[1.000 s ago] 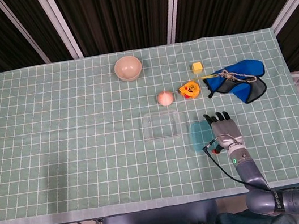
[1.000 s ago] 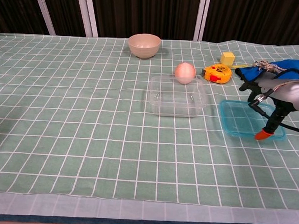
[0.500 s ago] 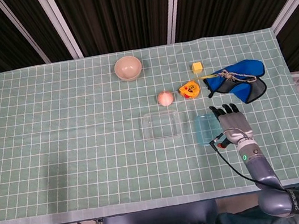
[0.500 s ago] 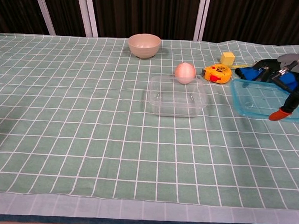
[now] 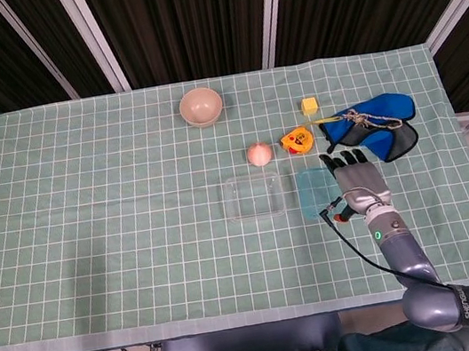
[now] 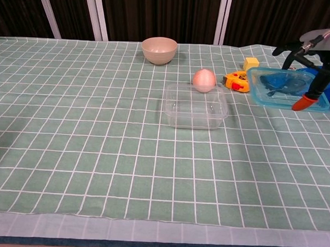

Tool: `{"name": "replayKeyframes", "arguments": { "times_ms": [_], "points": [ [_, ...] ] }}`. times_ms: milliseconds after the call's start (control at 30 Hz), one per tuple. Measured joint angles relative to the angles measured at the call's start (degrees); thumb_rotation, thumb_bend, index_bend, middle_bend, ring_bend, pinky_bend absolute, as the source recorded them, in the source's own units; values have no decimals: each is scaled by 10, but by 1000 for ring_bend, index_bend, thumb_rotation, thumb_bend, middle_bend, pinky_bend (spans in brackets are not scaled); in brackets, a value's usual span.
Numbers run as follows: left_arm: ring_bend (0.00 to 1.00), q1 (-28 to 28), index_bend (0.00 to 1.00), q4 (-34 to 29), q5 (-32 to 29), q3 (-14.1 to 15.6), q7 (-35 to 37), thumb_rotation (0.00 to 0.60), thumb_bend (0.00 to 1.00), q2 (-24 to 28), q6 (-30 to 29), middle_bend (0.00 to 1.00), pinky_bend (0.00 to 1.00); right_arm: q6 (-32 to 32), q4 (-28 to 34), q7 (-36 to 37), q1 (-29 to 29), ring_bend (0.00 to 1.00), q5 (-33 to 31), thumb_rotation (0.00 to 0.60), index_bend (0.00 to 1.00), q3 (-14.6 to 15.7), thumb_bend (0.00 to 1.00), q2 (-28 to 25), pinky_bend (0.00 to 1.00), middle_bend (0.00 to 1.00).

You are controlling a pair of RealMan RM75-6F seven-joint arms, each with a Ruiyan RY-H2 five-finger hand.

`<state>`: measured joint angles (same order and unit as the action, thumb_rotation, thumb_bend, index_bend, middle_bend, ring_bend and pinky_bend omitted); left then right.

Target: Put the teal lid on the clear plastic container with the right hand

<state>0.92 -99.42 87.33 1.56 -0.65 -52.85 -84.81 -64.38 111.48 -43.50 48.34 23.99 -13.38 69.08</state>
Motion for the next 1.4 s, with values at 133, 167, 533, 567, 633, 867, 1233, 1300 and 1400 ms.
{"name": "replayKeyframes", "arguments": {
  "times_ms": [133,167,533,567,633,867,1233,1300,1400],
  "points": [
    [0,1,107,0,1,2,-1,600,460,0,3,0,0,11,-13,-16,31,84,-32,600,61,-7,115,9,0,415],
    [0,1,107,0,2,2,-2,600,460,0,4,0,0,13,-18,-20,37,84,-39,600,61,-9,115,13,0,415],
    [0,2,107,-1,-1,2,1,600,460,1,7,0,0,32,-63,-46,103,84,-104,600,63,-15,115,60,0,415],
    [0,2,107,-1,-1,2,1,600,460,1,7,0,0,33,-68,-47,108,84,-109,600,64,-16,115,65,0,415],
    [0,2,107,-1,-2,2,1,600,460,1,8,0,0,38,-80,-48,117,84,-117,600,64,-17,115,74,0,415],
    [0,3,107,-1,-5,3,2,600,460,1,11,0,0,54,-109,-48,145,85,-139,600,65,-21,115,100,0,415],
    [0,3,107,-2,-8,2,5,600,460,2,14,0,0,75,-166,-44,179,85,-164,600,66,-20,116,153,0,415],
    [0,3,107,-2,-8,2,6,600,460,2,14,0,0,78,-177,-44,185,85,-167,600,67,-20,116,161,0,415],
    [0,3,107,-2,-9,2,8,600,460,3,15,0,0,79,-191,-43,191,85,-169,600,67,-19,115,173,0,415]
  ]
}}
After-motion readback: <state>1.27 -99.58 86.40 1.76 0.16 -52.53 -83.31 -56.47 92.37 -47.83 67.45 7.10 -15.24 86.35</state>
